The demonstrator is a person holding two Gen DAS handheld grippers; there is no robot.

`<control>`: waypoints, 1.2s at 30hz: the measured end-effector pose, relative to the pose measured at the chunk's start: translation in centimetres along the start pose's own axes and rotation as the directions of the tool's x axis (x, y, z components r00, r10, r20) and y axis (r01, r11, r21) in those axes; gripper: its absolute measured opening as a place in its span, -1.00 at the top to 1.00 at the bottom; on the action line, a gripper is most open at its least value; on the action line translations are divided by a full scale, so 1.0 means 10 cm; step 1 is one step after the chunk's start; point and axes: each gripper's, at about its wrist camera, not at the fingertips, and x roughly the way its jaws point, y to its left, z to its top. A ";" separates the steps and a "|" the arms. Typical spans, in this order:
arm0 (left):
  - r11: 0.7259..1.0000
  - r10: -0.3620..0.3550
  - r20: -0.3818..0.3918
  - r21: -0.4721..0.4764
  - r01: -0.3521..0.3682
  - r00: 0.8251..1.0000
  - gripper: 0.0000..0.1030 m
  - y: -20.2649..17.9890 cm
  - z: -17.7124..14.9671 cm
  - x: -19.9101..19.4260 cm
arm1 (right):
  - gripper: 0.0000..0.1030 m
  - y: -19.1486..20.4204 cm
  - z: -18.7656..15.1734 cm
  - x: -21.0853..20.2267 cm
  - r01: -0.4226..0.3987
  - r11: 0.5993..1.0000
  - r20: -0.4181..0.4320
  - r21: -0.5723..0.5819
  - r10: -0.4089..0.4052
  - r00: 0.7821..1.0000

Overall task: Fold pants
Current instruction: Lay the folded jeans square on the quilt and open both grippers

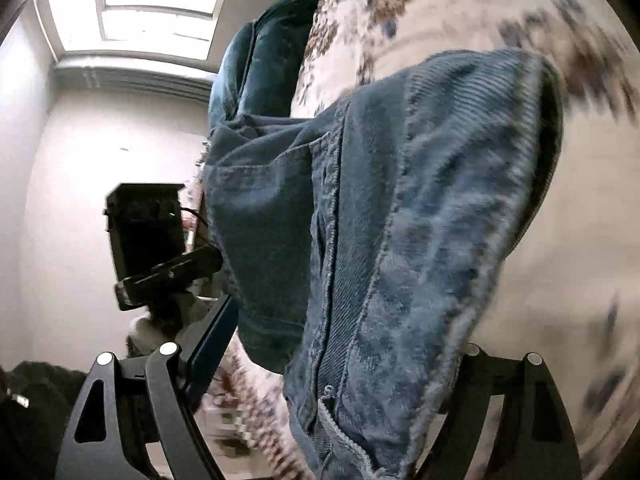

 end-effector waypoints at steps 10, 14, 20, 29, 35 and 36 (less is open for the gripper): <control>0.987 0.060 -0.023 -0.147 -0.063 0.998 -0.81 1.25 1.33 0.83 | -0.67 -0.85 1.92 0.57 0.167 0.984 -0.048 0.055 -0.164 0.985; 0.938 0.285 -0.159 -0.156 -0.309 0.945 -0.86 1.91 1.25 1.21 | -0.67 -1.33 1.84 0.61 0.394 0.906 -0.089 0.159 -0.384 0.919; 0.944 0.292 -0.143 -0.116 -0.309 0.946 -0.87 1.94 1.18 1.14 | -0.82 -1.58 1.62 0.50 0.585 0.793 -0.100 0.170 -0.577 0.811; 0.807 0.590 0.094 -0.028 -0.590 0.802 -0.85 0.95 0.79 0.40 | -0.92 -0.29 1.19 0.52 0.837 0.528 0.071 0.144 -0.849 0.523; 0.775 0.630 0.151 -0.046 -0.631 0.762 -0.86 0.25 0.39 -0.34 | -0.92 0.94 0.67 0.31 0.862 0.473 0.188 0.179 -0.877 0.442; 0.775 0.629 0.158 -0.048 -0.630 0.761 -0.86 0.16 0.34 -0.43 | -0.92 1.12 0.56 0.24 0.865 0.469 0.204 0.178 -0.878 0.434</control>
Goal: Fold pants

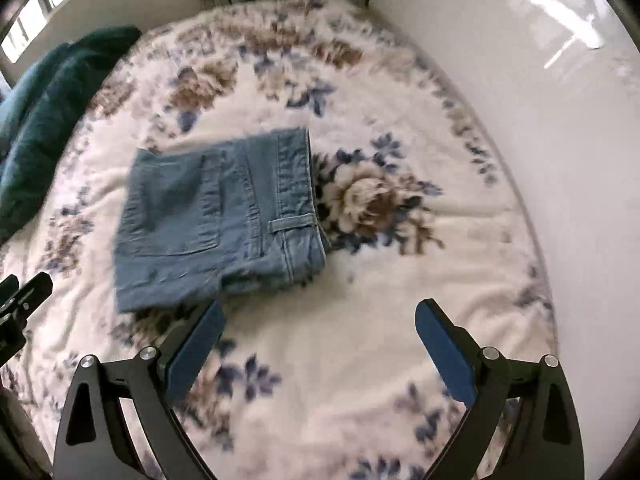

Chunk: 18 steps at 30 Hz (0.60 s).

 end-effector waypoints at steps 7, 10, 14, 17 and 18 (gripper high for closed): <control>1.000 -0.008 0.100 -0.001 0.008 0.995 -0.86 -0.05 -0.29 -1.33 | -0.92 0.08 -0.47 -1.43 0.012 0.999 0.096 -0.032 -0.009 0.995; 1.000 -0.013 0.134 0.014 0.011 0.991 -0.86 -0.04 -0.45 -1.94 | -0.92 0.09 -0.70 -2.15 0.008 0.999 0.147 -0.046 -0.001 0.989; 0.999 0.004 0.167 0.034 -0.010 0.986 -0.86 -0.03 -0.71 -2.73 | -0.92 0.06 -1.02 -3.05 -0.005 0.999 0.209 -0.046 0.014 0.978; 0.999 -0.005 0.182 0.041 -0.002 0.983 -0.86 -0.04 -0.92 -3.24 | -0.92 0.11 -1.27 -3.66 -0.001 0.998 0.245 -0.057 0.015 0.969; 0.999 -0.008 0.187 0.045 -0.001 0.982 -0.86 -0.04 -0.99 -3.41 | -0.92 0.13 -1.36 -3.84 -0.004 0.998 0.253 -0.063 0.020 0.967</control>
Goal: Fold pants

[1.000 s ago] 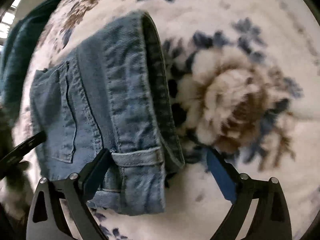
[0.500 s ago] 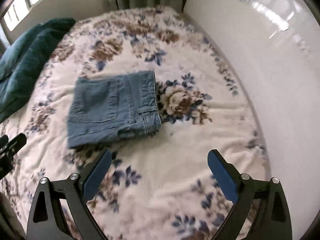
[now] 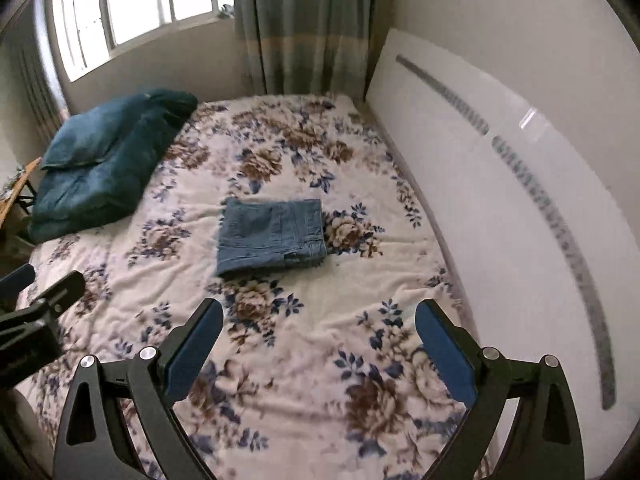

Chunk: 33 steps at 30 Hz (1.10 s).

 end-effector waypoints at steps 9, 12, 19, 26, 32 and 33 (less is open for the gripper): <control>1.000 -0.013 0.034 0.011 0.013 0.999 -0.86 -0.05 -0.37 -1.26 | -0.92 0.04 -0.46 -1.59 -0.023 0.999 0.075 -0.035 0.026 0.997; 1.000 -0.012 0.045 0.014 0.012 0.999 -0.86 -0.05 -0.50 -1.56 | -0.92 -0.02 -0.60 -2.03 -0.024 0.999 0.100 -0.032 0.027 0.995; 1.000 -0.017 0.074 0.018 0.016 0.997 -0.86 -0.09 -0.73 -2.12 | -0.92 -0.14 -0.91 -2.79 -0.017 1.000 0.140 -0.024 0.020 0.990; 1.000 -0.020 0.090 -0.014 0.022 0.996 -0.86 -0.07 -0.81 -2.47 | -0.92 -0.34 -1.05 -3.25 -0.023 1.000 0.158 -0.018 0.026 0.987; 1.000 0.002 0.113 -0.028 0.001 0.994 -0.86 -0.08 -0.81 -2.61 | -0.92 -0.46 -1.00 -3.40 -0.055 0.998 0.162 -0.022 0.058 0.985; 0.999 0.009 0.117 -0.033 -0.006 0.993 -0.86 -0.08 -0.79 -2.60 | -0.92 -0.47 -0.99 -3.41 -0.061 0.998 0.163 -0.025 0.064 0.985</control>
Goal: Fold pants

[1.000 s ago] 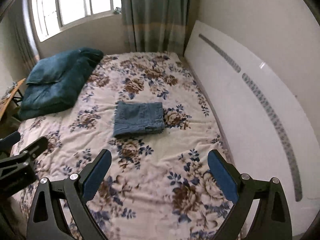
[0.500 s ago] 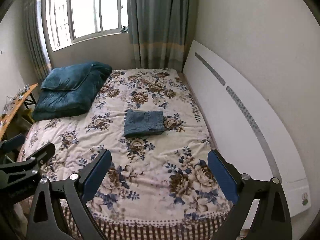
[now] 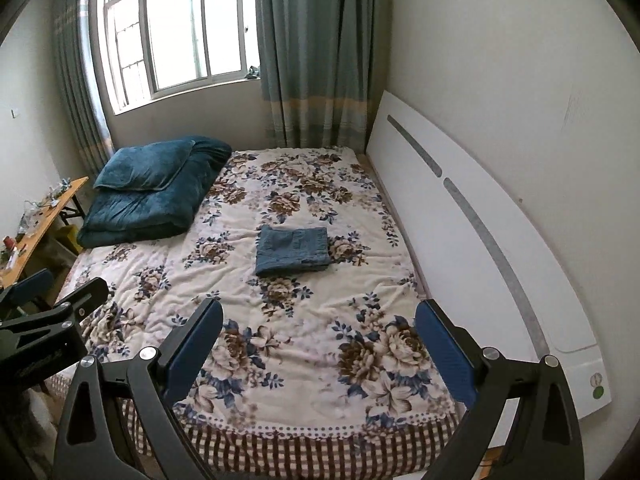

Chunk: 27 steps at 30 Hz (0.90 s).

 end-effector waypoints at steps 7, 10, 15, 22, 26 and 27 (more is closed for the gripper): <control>0.999 0.042 0.013 -0.017 -0.042 0.999 -0.86 -0.05 0.22 0.14 | -0.92 -0.03 0.19 0.30 0.017 1.000 -0.003 -0.022 -0.017 1.000; 0.998 0.059 0.015 -0.020 -0.059 0.998 -0.86 -0.08 0.33 0.24 | -0.92 -0.02 0.32 0.47 0.021 0.999 -0.008 -0.025 -0.021 1.000; 0.997 0.081 0.007 -0.008 -0.081 0.997 -0.86 -0.15 0.46 0.40 | -0.92 -0.01 0.50 0.72 0.027 0.999 -0.017 -0.023 -0.028 0.999; 0.995 0.098 -0.029 -0.006 -0.098 0.995 -0.86 -0.20 0.50 0.64 | -0.93 -0.03 0.69 1.04 0.025 1.000 -0.043 -0.010 -0.026 0.999; 0.994 0.104 -0.044 -0.013 -0.105 0.994 -0.86 -0.21 0.53 0.75 | -0.93 -0.04 0.74 1.19 0.029 1.000 -0.056 -0.009 -0.029 0.998; 0.994 0.106 -0.046 -0.015 -0.107 0.993 -0.86 -0.21 0.53 0.77 | -0.93 -0.04 0.72 1.17 0.031 0.999 -0.055 -0.009 -0.032 0.998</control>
